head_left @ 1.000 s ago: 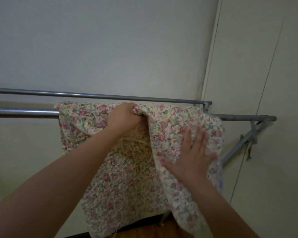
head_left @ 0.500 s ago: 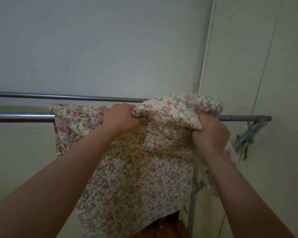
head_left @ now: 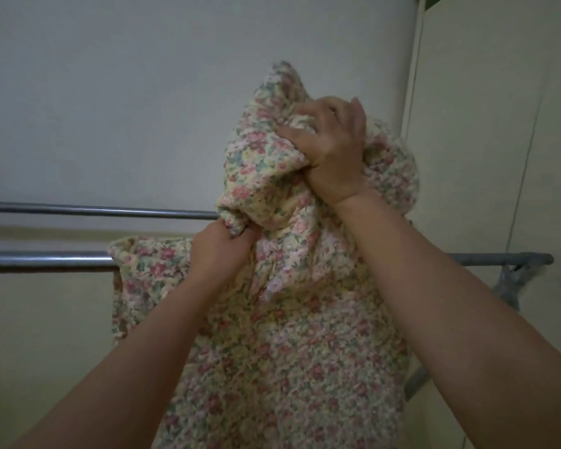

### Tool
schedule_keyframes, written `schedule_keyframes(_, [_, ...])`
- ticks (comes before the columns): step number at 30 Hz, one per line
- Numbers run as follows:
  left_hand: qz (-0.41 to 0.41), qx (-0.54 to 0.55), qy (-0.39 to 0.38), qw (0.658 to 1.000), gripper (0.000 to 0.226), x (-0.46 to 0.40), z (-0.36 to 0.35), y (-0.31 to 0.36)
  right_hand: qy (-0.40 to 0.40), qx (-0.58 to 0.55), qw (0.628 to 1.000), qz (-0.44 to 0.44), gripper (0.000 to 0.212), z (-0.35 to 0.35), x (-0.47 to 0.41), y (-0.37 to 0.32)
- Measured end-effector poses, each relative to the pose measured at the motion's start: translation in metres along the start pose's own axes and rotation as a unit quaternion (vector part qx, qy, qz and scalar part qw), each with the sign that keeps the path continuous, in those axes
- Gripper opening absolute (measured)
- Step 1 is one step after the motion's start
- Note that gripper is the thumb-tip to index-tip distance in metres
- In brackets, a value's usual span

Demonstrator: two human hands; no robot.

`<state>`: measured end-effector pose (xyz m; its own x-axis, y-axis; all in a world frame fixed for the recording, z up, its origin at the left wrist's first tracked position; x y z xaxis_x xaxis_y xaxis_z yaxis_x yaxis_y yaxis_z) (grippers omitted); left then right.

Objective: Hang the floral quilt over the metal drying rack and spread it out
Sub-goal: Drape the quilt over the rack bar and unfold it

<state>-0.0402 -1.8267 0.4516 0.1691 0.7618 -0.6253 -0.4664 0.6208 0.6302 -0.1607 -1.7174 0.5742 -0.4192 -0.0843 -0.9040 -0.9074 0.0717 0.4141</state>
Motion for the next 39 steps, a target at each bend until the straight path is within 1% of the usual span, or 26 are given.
schedule_keyframes(3, [0.020,0.010,0.026,0.999,0.037,-0.002,0.001,-0.004,-0.084,-0.089,0.992,-0.013,0.033,-0.032,0.001,0.002])
schedule_keyframes(5, [0.032,0.010,0.040,0.999,0.044,-0.001,0.001,-0.006,-0.183,-0.134,0.971,-0.073,0.046,-0.056,0.014,0.009])
schedule_keyframes(6, [0.036,0.019,0.046,0.998,0.052,0.000,0.001,-0.007,-0.246,-0.151,0.951,-0.106,0.051,-0.070,0.023,0.010])
schedule_keyframes(7, [0.036,0.028,0.050,0.998,0.062,0.002,0.001,-0.007,-0.306,-0.171,0.927,-0.133,0.054,-0.082,0.034,0.010])
schedule_keyframes(9, [0.025,0.024,0.055,0.998,0.079,0.003,0.001,-0.006,-0.385,-0.255,0.866,-0.192,0.047,-0.097,0.054,0.004])
schedule_keyframes(11, [0.021,0.021,0.045,0.999,0.080,-0.002,0.001,-0.006,-0.425,-0.352,0.793,-0.259,0.033,-0.104,0.069,-0.002])
schedule_keyframes(12, [0.027,0.027,0.040,0.998,0.077,-0.005,0.001,-0.007,-0.440,-0.390,0.758,-0.280,0.032,-0.105,0.076,-0.005])
schedule_keyframes(13, [0.035,0.032,0.035,0.998,0.073,-0.007,0.001,-0.008,-0.455,-0.422,0.729,-0.290,0.037,-0.104,0.082,-0.006])
schedule_keyframes(14, [0.041,0.033,0.030,0.998,0.069,-0.010,0.001,-0.008,-0.471,-0.445,0.705,-0.286,0.053,-0.102,0.087,-0.006])
schedule_keyframes(15, [0.045,0.031,0.026,0.998,0.065,-0.011,0.000,-0.009,-0.489,-0.460,0.693,-0.263,0.073,-0.096,0.090,-0.008])
schedule_keyframes(17, [0.054,0.028,0.023,0.998,0.058,-0.013,0.002,-0.009,-0.529,-0.444,0.703,-0.169,0.103,-0.079,0.090,-0.017])
schedule_keyframes(19, [0.069,0.036,0.016,0.997,0.052,-0.016,0.003,-0.009,-0.571,-0.386,0.721,-0.078,0.118,-0.065,0.100,-0.026])
schedule_keyframes(21, [0.081,0.051,-0.006,0.995,0.049,-0.019,0.003,-0.009,-0.608,-0.313,0.729,-0.029,0.127,-0.061,0.115,-0.030])
schedule_keyframes(22, [0.086,0.065,-0.016,0.994,0.049,-0.020,0.004,-0.008,-0.615,-0.274,0.739,-0.014,0.131,-0.062,0.120,-0.031])
schedule_keyframes(24, [0.096,0.092,-0.028,0.991,0.048,-0.022,0.006,-0.007,-0.584,-0.210,0.784,0.012,0.132,-0.066,0.121,-0.034])
schedule_keyframes(26, [0.100,0.073,-0.019,0.992,0.047,-0.016,0.010,-0.004,-0.533,-0.194,0.823,0.009,0.120,-0.069,0.113,-0.035])
schedule_keyframes(27, [0.080,0.014,0.013,0.997,0.047,-0.007,0.016,-0.001,-0.519,-0.202,0.830,-0.004,0.111,-0.070,0.110,-0.034])
schedule_keyframes(28, [0.032,-0.072,0.069,0.995,0.047,0.004,0.024,0.006,-0.512,-0.212,0.832,-0.018,0.101,-0.071,0.107,-0.031])
schedule_keyframes(29, [-0.041,-0.156,0.126,0.979,0.044,0.019,0.031,0.016,-0.504,-0.226,0.833,-0.028,0.090,-0.072,0.104,-0.028])
schedule_keyframes(31, [-0.217,-0.269,0.210,0.914,0.036,0.057,0.032,0.032,-0.476,-0.261,0.839,-0.041,0.069,-0.070,0.096,-0.021])
schedule_keyframes(32, [-0.290,-0.296,0.226,0.882,0.033,0.076,0.028,0.033,-0.463,-0.277,0.840,-0.051,0.062,-0.069,0.093,-0.017])
schedule_keyframes(34, [-0.398,-0.344,0.214,0.823,0.033,0.106,0.015,0.022,-0.455,-0.297,0.835,-0.086,0.053,-0.073,0.087,-0.009])
schedule_keyframes(36, [-0.467,-0.390,0.143,0.781,0.031,0.119,-0.003,0.010,-0.446,-0.325,0.824,-0.127,0.053,-0.077,0.081,0.001])
schedule_keyframes(37, [-0.469,-0.409,0.101,0.776,0.030,0.116,-0.010,0.006,-0.432,-0.345,0.821,-0.140,0.053,-0.076,0.075,0.004])
schedule_keyframes(38, [-0.444,-0.428,0.069,0.784,0.030,0.107,-0.013,0.004,-0.417,-0.360,0.822,-0.146,0.053,-0.073,0.069,0.007])
schedule_keyframes(39, [-0.401,-0.441,0.049,0.801,0.033,0.094,-0.013,0.003,-0.400,-0.369,0.826,-0.147,0.052,-0.071,0.061,0.009])
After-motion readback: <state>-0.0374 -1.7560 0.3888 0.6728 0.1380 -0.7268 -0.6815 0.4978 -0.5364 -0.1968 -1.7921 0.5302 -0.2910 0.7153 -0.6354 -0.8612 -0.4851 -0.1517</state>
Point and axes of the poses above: each hand's wrist, its own x-axis away from the middle knuckle, its own z-axis out of the back of the hand, y = z × x, the point moved 7 cm from there along -x, towards the middle knuckle, and after that the axes turned 7 degrees about -y, right-handed, at the moved point
